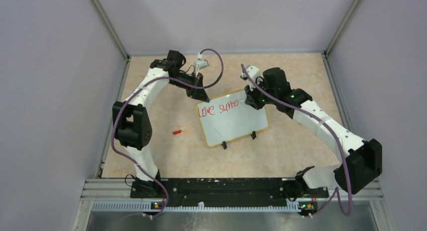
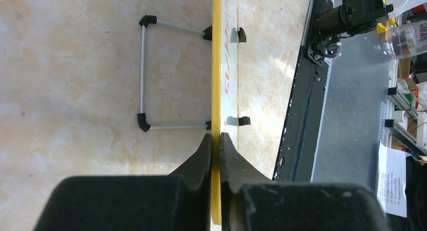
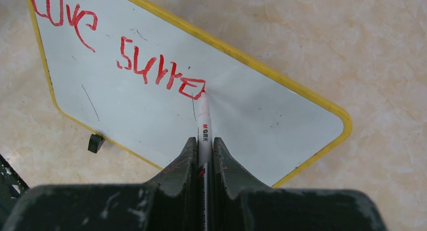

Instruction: Write a sentence on the whiteboard

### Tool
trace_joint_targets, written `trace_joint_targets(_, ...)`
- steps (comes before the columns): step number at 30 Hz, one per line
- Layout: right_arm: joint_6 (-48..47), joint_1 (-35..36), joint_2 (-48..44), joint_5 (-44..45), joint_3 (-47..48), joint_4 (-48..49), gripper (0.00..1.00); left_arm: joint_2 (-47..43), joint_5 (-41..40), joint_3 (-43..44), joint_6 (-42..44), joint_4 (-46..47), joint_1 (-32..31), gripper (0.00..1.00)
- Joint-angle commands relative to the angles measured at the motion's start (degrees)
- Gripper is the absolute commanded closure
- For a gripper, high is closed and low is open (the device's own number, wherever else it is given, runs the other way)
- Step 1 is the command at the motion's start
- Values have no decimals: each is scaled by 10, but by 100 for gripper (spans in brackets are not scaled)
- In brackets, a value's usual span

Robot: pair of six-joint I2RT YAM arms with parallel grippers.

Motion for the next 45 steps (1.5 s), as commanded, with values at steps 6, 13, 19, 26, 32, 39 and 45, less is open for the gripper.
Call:
trace_joint_targets(6, -7, -5, 9, 22, 23, 23, 100, -10, -4, -4, 10, 6, -9, 100)
trace_joint_targets(13, -5, -5, 1, 45, 15, 21, 100, -10, -6, -4, 8, 6, -9, 100)
trace_joint_targets(19, -9, -5, -8, 29, 0, 13, 100, -9, -6, -4, 8, 7, -9, 100)
trace_joint_targets(26, -14, -2, -8, 11, -14, 1, 100, -9, -6, -5, 8, 7, -9, 100)
trace_joint_targets(32, -17, -2, -14, 9, -18, -5, 100, -9, -7, -6, 7, 9, -9, 100)
trace_joint_targets(39, -20, -6, -14, 42, -3, -2, 100, -8, -6, -5, 7, 8, -9, 100)
trace_joint_targets(45, -18, -9, -8, 48, 15, 3, 100, -7, -4, -1, 4, 9, -9, 100)
